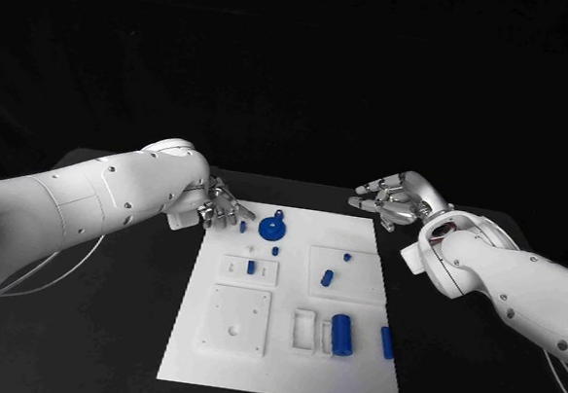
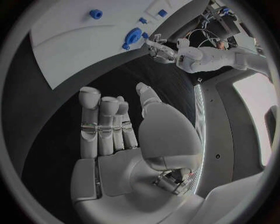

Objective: Assemble the parts on the task board

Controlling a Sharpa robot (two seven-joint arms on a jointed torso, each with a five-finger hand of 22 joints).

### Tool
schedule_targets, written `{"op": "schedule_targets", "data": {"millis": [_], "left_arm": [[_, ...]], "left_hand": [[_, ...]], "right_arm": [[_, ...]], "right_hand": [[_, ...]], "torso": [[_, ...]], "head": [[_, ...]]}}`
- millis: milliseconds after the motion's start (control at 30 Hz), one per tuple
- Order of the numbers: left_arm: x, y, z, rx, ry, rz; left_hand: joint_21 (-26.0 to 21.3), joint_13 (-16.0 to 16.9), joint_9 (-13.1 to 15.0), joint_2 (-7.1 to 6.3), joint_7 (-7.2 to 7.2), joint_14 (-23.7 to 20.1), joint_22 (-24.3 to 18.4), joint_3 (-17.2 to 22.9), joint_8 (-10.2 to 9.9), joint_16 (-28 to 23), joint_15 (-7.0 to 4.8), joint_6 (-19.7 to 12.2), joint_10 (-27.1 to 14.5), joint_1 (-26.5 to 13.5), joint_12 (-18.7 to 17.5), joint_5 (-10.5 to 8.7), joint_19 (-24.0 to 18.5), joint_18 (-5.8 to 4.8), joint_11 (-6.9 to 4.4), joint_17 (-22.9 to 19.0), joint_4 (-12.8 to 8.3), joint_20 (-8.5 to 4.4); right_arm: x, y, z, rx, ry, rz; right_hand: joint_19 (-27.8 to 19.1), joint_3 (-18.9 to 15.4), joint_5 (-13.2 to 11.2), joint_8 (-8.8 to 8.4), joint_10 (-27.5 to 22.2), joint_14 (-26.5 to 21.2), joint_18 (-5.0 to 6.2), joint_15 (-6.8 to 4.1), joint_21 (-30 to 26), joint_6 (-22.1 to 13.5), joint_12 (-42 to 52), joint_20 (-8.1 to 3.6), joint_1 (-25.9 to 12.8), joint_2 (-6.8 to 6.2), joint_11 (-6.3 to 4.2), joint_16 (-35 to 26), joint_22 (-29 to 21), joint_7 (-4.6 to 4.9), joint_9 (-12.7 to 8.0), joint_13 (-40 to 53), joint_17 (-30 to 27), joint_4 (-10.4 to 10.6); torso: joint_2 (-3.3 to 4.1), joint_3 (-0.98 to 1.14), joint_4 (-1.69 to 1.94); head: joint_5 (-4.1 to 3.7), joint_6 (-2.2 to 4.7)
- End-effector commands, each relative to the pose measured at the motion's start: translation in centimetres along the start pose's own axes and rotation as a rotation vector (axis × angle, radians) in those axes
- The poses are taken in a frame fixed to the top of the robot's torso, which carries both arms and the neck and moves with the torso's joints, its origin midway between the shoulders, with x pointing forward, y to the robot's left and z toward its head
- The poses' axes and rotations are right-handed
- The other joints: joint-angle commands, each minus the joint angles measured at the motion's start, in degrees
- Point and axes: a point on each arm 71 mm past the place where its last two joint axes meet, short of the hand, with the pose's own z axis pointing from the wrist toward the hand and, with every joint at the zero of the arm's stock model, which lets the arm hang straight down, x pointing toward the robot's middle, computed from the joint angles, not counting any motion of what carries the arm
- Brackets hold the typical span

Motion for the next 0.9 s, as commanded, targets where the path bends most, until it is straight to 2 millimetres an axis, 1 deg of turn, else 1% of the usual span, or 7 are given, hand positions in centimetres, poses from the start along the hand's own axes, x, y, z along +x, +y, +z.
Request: {"op": "schedule_targets", "data": {"millis": [33,100,200,333,533,800,900], "left_arm": [[1.00,-0.31,0.10,0.017,0.054,0.017],[1.12,-0.40,0.07,0.020,0.061,0.021],[1.26,-0.50,0.04,0.023,0.071,0.025],[1.30,-0.49,0.03,0.020,0.075,0.031],[1.29,-0.32,0.03,0.011,0.078,0.042],[1.36,-0.36,0.03,0.010,0.082,0.047],[1.38,-0.38,0.03,0.010,0.084,0.049]], "left_hand": [[-0.18,0.09,0.03,1.21,-0.15,-0.14,1.13,-0.61,0.11,0.39,0.01,0.58,2.60,0.33,0.44,0.69,0.33,-0.87,0.41,0.02,-1.49,-0.06],[-0.14,0.10,0.02,1.55,-0.15,-0.15,1.14,-0.85,0.13,0.46,-0.06,0.80,2.65,0.53,0.54,1.42,0.32,-0.87,0.41,0.04,-2.19,-0.07],[-0.04,0.12,0.11,2.31,-0.32,-0.12,1.15,-1.45,0.16,0.63,-0.14,1.52,2.67,0.78,0.80,4.04,0.30,-0.87,0.39,0.11,-3.38,-0.11],[0.18,0.03,0.13,3.19,-0.39,-0.15,1.15,-2.33,0.09,0.74,-0.17,1.79,2.68,0.95,0.89,5.98,0.24,-0.87,0.35,0.12,-4.79,-0.13],[0.33,0.06,0.44,3.68,-0.55,-0.12,1.15,-2.61,0.15,0.87,-0.24,2.30,2.69,1.36,1.10,7.25,0.25,-0.87,0.25,0.18,-5.64,-0.19],[0.55,0.02,1.23,4.31,-0.56,-0.13,1.14,-2.98,0.00,0.94,-0.25,2.18,2.69,1.78,1.19,7.58,0.19,-0.87,0.23,0.21,-6.63,-0.21],[0.63,0.03,1.42,4.93,-0.61,-0.12,1.14,-2.93,0.01,0.95,-0.30,2.27,2.70,2.44,1.28,7.70,0.17,-0.87,0.21,0.22,-7.37,-0.24]], "right_arm": [[0.02,0.10,0.03,-0.008,-0.001,0.002],[0.02,0.09,0.03,-0.007,-0.002,0.002],[0.03,0.09,0.05,-0.007,-0.001,0.002],[0.06,0.09,0.07,-0.006,-0.001,0.002],[0.11,0.08,0.12,-0.006,0.000,0.003],[0.20,0.11,0.18,-0.006,0.001,0.004],[0.21,0.10,0.19,-0.006,0.001,0.004]], "right_hand": [[2.80,-0.05,0.35,-0.20,-0.13,0.21,1.19,-0.28,0.01,-0.45,-0.09,-0.05,-0.08,-0.05,0.13,-0.11,3.47,-0.01,-0.08,-0.06,0.01,0.26],[2.80,-0.05,0.35,-0.20,-0.13,0.21,1.19,-0.28,0.01,-0.45,-0.09,-0.05,-0.08,-0.05,0.13,-0.11,3.47,-0.01,-0.08,-0.06,0.01,0.26],[2.80,-0.01,0.48,-0.22,-0.09,0.23,1.18,-0.29,0.03,-0.42,-0.05,-0.05,-0.06,-0.06,0.11,-0.07,3.47,-0.02,-0.08,-0.02,0.04,0.27],[2.80,0.02,0.60,-0.22,-0.08,0.22,1.18,-0.29,0.07,-0.42,-0.05,-0.06,-0.04,-0.07,0.11,-0.10,3.48,-0.02,-0.08,-0.01,0.03,0.27],[2.80,0.02,0.60,-0.22,-0.08,0.22,1.18,-0.29,0.07,-0.42,-0.05,-0.06,-0.04,-0.07,0.11,-0.10,3.48,-0.02,-0.08,-0.01,0.03,0.27],[2.80,0.06,0.63,-0.21,-0.07,0.24,1.18,-0.29,0.08,-0.39,-0.03,-0.07,-0.02,-0.08,0.11,-0.09,3.46,-0.02,-0.08,0.01,0.04,0.25],[2.80,0.06,0.63,-0.21,-0.07,0.24,1.18,-0.29,0.08,-0.39,-0.03,-0.07,-0.02,-0.08,0.11,-0.09,3.46,-0.02,-0.08,0.01,0.04,0.25]], "torso": [[0.04,0.02,-0.01],[0.05,0.03,0.01],[0.05,0.04,0.02],[0.03,-0.02,0.04],[0.05,0.00,0.04],[0.09,-0.02,-0.04],[0.08,-0.02,-0.02]], "head": [[-0.03,-0.01],[-0.07,-0.08],[-0.10,-0.09],[-0.13,0.05],[-0.12,-0.02],[-0.18,0.07],[-0.19,-0.03]]}}
